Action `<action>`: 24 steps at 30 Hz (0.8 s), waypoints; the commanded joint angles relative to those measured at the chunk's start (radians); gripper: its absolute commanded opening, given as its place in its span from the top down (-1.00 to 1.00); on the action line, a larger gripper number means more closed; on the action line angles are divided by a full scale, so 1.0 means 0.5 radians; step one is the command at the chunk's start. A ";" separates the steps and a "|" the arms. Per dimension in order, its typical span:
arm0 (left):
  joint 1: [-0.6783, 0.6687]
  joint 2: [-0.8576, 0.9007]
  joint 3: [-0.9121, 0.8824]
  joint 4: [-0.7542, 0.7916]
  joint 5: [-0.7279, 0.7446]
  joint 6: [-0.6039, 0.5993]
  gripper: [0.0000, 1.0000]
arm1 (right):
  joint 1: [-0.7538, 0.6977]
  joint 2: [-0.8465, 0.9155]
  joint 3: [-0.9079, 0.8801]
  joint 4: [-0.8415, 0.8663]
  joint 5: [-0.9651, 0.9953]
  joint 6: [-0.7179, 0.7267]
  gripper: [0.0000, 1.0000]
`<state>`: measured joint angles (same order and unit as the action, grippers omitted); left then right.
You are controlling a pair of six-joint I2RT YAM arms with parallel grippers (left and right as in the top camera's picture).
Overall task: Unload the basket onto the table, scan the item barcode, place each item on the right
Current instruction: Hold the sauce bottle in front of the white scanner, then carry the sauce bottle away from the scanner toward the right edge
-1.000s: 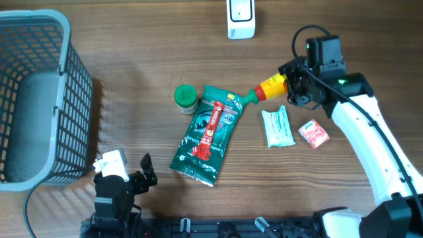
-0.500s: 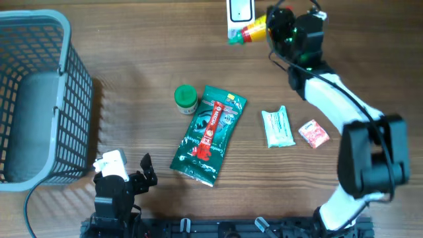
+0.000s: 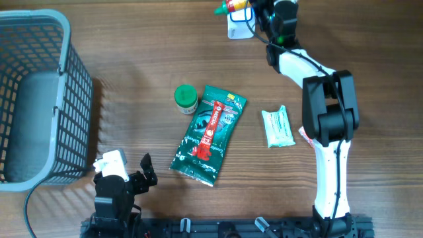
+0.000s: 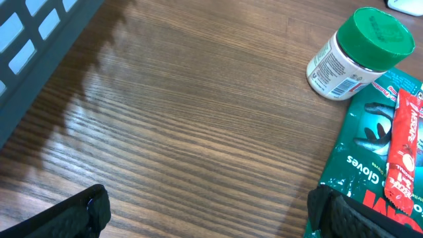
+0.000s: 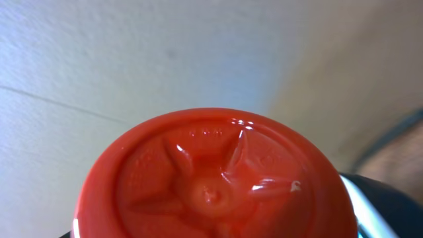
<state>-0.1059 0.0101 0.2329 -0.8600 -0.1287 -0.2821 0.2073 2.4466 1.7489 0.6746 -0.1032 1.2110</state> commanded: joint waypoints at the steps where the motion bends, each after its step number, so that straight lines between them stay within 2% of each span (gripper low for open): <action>1: -0.011 -0.007 -0.006 0.005 0.010 0.027 -1.00 | 0.012 0.124 0.134 0.026 -0.029 0.113 0.60; 3: -0.011 -0.007 -0.006 0.005 0.010 0.027 -1.00 | 0.020 0.130 0.135 0.053 -0.145 -0.047 0.55; 5: -0.011 -0.007 -0.006 0.005 0.010 0.027 -1.00 | 0.029 0.087 0.160 0.101 -0.295 -0.498 0.56; 8: -0.011 -0.007 -0.006 0.005 0.010 0.027 -1.00 | 0.011 -0.092 0.166 -0.053 -0.404 -0.639 0.60; 11: -0.011 -0.007 -0.006 0.005 0.010 0.027 -1.00 | -0.115 -0.426 0.166 -0.472 -0.486 -0.645 0.66; 15: -0.011 -0.007 -0.006 0.005 0.010 0.027 -1.00 | -0.388 -0.791 0.166 -1.292 -0.369 -0.989 0.65; 16: -0.011 -0.007 -0.006 0.005 0.010 0.027 -1.00 | -0.501 -0.855 0.166 -1.561 -0.300 -1.061 0.65; 19: -0.011 -0.007 -0.006 0.005 0.010 0.027 -1.00 | -0.810 -0.882 0.162 -2.052 -0.154 -1.077 0.65; 21: -0.011 -0.007 -0.006 0.005 0.010 0.027 -1.00 | -1.051 -0.860 0.099 -2.256 -0.005 -1.061 0.65; 24: -0.011 -0.007 -0.006 0.005 0.010 0.027 -1.00 | -1.405 -0.809 -0.063 -2.310 0.172 -1.061 0.64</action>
<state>-0.1059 0.0097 0.2325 -0.8604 -0.1287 -0.2821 -0.3897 1.9999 1.7813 -0.4747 -0.1280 0.7010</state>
